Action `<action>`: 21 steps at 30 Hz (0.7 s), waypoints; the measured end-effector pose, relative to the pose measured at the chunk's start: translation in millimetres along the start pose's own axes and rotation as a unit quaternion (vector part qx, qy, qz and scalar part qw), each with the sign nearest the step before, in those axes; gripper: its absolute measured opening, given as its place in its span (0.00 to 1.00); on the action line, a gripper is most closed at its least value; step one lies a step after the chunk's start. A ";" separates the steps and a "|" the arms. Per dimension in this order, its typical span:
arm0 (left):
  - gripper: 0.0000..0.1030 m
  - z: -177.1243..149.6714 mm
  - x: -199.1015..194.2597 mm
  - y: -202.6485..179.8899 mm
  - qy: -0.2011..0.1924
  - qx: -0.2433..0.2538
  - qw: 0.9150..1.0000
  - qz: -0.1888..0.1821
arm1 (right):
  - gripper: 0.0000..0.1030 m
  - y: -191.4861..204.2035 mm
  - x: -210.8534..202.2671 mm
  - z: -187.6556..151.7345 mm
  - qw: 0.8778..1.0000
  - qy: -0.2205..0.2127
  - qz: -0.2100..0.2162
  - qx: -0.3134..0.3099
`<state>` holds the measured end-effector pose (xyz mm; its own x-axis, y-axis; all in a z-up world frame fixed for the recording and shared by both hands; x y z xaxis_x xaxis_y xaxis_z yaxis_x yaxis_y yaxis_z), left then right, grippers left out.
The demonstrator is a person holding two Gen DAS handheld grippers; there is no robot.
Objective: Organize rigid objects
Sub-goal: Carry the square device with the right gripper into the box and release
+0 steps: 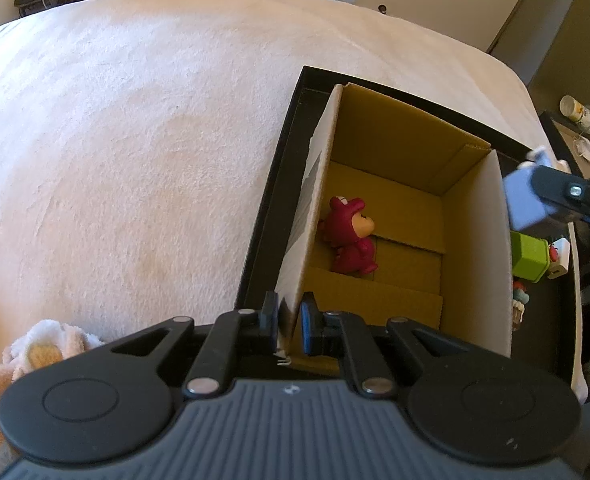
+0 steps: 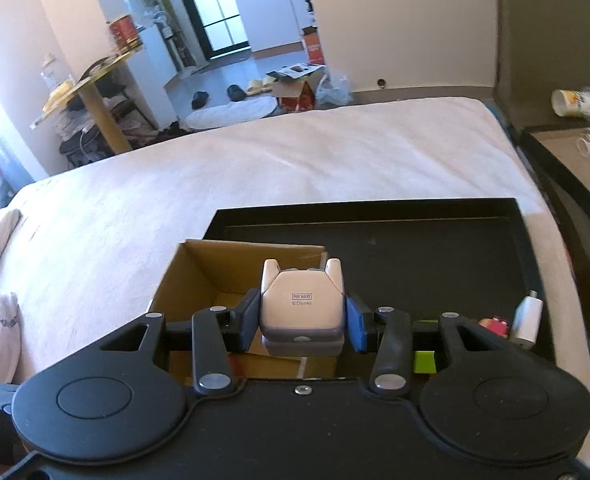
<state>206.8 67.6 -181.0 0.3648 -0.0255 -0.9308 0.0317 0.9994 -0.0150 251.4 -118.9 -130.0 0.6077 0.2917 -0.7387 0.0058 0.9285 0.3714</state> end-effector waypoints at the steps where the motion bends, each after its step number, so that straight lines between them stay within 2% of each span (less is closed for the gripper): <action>1: 0.10 -0.2 0.4 0.4 0.000 -0.001 1.000 -0.002 | 0.42 4.5 1.8 -1.1 1.000 0.001 0.001 -0.005; 10: 0.10 -1.4 0.8 4.2 -0.006 -0.004 1.000 -0.016 | 0.42 34.5 21.1 -12.0 0.999 0.021 0.010 -0.028; 21: 0.11 -1.9 1.1 10.1 -0.009 -0.014 0.999 -0.027 | 0.42 40.8 55.9 -26.7 0.999 0.042 -0.013 -0.025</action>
<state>205.8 77.7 -182.9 0.3802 -0.0805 -0.9214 0.0262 0.9967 -0.0762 264.4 -58.6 -171.1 0.5385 0.2844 -0.7931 -0.0211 0.9456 0.3248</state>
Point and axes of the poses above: each gripper's, at about its wrist camera, not at the fingertips, and x roughly the way its jaws point, y to its left, z to its top, the point moved 5 cm from there along x, roughly the way its jaws point, and after that the axes turned 15 degrees about x, right-handed, at the moved point
